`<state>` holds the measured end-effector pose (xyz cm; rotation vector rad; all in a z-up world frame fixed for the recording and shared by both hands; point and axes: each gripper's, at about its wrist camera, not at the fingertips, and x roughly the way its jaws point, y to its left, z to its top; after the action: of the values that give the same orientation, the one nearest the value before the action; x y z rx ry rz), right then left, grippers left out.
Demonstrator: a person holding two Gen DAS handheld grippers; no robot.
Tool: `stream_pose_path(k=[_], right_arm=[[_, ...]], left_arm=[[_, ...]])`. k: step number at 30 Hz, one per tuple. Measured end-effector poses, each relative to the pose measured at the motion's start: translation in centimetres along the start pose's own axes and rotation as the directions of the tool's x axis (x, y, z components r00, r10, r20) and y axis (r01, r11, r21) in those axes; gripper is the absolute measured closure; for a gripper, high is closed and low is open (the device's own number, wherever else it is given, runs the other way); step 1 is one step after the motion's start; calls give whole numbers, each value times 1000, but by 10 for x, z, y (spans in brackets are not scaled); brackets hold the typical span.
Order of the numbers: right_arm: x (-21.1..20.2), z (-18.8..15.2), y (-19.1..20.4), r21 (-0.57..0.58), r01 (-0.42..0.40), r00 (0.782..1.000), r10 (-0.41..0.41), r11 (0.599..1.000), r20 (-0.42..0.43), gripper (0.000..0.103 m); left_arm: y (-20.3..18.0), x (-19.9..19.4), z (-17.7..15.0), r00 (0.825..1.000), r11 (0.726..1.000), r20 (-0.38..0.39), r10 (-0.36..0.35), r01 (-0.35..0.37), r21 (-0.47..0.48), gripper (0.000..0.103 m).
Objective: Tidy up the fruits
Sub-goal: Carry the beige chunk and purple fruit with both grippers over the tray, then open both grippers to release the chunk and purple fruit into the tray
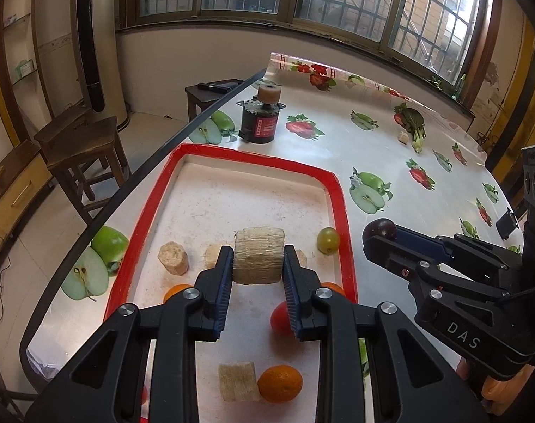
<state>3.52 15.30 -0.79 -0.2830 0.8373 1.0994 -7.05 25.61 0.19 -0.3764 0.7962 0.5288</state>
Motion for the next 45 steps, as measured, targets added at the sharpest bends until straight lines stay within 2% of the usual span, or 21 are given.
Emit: stream_pose_path(k=[12, 23, 32, 39, 43, 45], right_arm=[[26, 20, 1, 1, -9, 1000, 9, 1000, -15, 77], [65, 48, -5, 17, 1, 999, 0, 1000, -43, 76], [104, 45, -2, -13, 2, 994, -3, 1000, -110, 76], [121, 39, -3, -26, 6, 989, -10, 1000, -147, 74], [124, 37, -2, -30, 9, 989, -13, 1000, -148, 73], [122, 37, -2, -33, 6, 989, -11, 999, -149, 66]], left_arm=[[18, 19, 24, 1000, 1000, -15, 21, -22, -13, 78], [35, 61, 50, 996, 997, -57, 69, -70, -32, 78], [42, 99, 47, 985, 996, -153, 78, -85, -39, 78], [39, 102, 46, 984, 995, -148, 98, -101, -12, 78], [41, 105, 43, 982, 993, -157, 106, -112, -26, 70], [43, 104, 40, 981, 993, -161, 108, -115, -35, 68]])
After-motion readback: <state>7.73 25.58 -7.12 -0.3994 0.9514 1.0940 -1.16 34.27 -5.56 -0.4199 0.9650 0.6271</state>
